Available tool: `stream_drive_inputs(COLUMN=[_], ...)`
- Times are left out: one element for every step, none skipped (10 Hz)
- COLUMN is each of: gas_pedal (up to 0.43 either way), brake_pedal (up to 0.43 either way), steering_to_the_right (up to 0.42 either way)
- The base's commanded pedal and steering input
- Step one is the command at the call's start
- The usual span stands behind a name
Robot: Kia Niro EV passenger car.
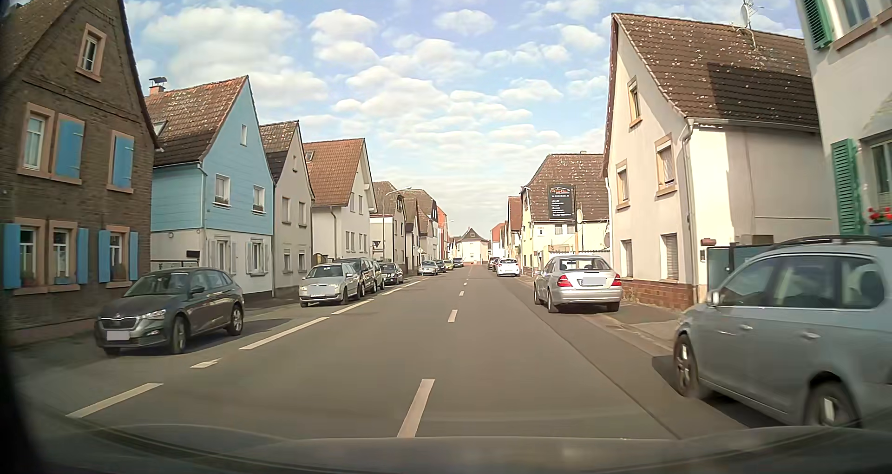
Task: Follow the waypoints while adhering to traffic rules and regulations
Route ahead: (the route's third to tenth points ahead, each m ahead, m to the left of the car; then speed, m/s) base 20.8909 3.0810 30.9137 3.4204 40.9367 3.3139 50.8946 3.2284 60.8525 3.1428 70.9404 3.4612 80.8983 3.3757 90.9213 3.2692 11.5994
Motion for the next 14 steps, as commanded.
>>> stream_drive_inputs(gas_pedal=[0.059,0.059,0.059,0.059,0.059,0.059,0.059,0.059,0.059,0.059,0.047,0.047,0.039,0.028], brake_pedal=[0.018,0.018,0.018,0.018,0.018,0.018,0.018,0.018,0.018,0.018,0.018,0.018,0.018,0.018], steering_to_the_right=[-0.004,-0.004,-0.004,-0.004,-0.004,-0.002,0.001,0.001,0.001,0.001,0.001,0.001,0.001,0.001])
